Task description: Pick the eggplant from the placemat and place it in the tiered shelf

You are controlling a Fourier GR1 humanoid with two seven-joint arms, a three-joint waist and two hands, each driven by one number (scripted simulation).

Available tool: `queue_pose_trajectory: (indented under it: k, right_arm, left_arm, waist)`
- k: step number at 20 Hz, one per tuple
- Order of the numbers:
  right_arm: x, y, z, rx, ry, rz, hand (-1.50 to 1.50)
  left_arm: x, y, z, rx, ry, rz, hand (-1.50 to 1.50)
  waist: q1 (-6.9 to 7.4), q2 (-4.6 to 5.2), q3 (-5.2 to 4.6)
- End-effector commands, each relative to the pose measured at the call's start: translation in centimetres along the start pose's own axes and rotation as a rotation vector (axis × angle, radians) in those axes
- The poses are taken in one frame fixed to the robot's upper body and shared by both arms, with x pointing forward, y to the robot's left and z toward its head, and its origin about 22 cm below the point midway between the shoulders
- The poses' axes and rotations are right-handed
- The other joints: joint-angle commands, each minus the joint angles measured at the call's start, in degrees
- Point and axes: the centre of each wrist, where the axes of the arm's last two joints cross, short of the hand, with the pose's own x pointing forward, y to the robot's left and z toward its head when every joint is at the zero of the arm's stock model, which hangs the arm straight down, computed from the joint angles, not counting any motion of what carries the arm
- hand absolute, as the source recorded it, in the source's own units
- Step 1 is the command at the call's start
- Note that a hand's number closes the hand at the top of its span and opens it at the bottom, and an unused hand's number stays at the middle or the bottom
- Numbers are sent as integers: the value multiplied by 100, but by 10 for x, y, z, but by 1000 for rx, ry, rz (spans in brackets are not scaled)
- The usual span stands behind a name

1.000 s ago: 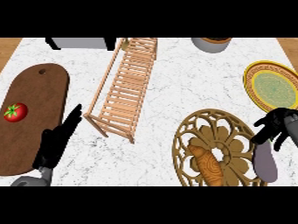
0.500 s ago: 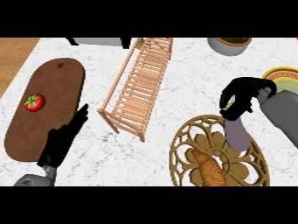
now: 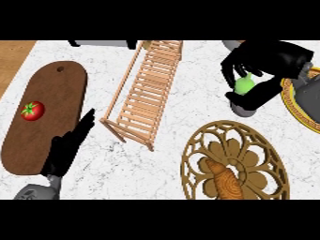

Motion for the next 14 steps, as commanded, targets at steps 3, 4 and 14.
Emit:
queue_pose_trajectory:
  k: [3,4,14]
  right_arm:
    - [-45,-29,36,-328,-248,15,150]
    - [-47,-37,32,-373,-279,-24,150]
    - [-26,-91,-31,-441,-337,-146,150]
  left_arm:
    - [4,7,-2,32,-5,1,0]
    - [0,2,-3,13,-8,-9,0]
    - [0,5,6,-15,-2,-24,0]
  waist:
    - [-125,55,-20]
    - [-114,42,-36]
    - [-7,-1,-60]
